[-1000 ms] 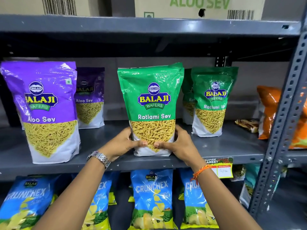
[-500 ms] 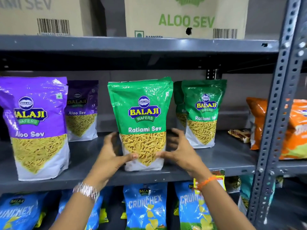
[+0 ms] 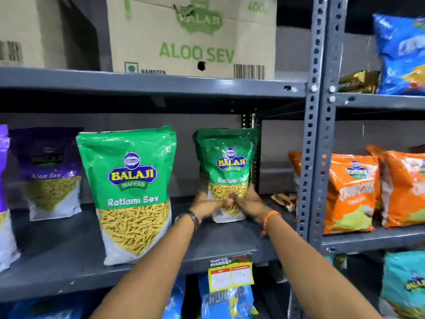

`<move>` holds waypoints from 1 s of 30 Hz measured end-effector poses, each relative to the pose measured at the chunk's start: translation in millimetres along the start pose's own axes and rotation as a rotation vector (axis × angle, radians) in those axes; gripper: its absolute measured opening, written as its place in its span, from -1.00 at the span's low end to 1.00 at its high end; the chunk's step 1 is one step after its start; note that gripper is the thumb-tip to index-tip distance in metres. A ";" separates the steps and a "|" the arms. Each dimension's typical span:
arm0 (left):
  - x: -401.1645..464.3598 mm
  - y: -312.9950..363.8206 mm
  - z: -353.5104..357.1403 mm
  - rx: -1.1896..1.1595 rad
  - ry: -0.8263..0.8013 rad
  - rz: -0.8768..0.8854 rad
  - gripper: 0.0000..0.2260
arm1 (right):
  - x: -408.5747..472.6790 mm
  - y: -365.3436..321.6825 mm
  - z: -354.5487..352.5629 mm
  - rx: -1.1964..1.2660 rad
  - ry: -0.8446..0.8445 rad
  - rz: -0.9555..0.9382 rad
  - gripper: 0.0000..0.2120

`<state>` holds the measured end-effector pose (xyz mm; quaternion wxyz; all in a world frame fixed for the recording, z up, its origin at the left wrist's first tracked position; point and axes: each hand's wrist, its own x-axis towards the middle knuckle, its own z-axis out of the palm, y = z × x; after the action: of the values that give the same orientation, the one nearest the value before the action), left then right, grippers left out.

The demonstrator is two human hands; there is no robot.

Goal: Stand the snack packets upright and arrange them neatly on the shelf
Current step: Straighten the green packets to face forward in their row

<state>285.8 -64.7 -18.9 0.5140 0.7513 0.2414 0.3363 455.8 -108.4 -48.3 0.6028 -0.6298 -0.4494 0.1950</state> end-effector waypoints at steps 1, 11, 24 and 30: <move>15.5 -11.6 -2.7 0.017 -0.031 0.006 -0.58 | 11.7 15.4 -3.3 0.011 -0.022 -0.010 -0.26; -29.0 -39.0 21.7 0.353 0.034 0.090 -0.25 | -74.7 9.9 -33.4 -0.064 -0.043 -0.163 -0.47; -62.0 -14.1 30.3 0.386 0.055 0.058 -0.16 | -94.0 5.7 -42.5 -0.132 -0.050 -0.155 -0.40; -82.3 -1.7 28.1 0.363 0.044 0.058 -0.21 | -108.1 -15.2 -44.9 -0.078 -0.063 -0.084 -0.45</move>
<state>252.9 -139.6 -48.5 0.3546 0.8309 0.2874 0.3182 429.9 -223.2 -57.3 0.5709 -0.6269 -0.5017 0.1715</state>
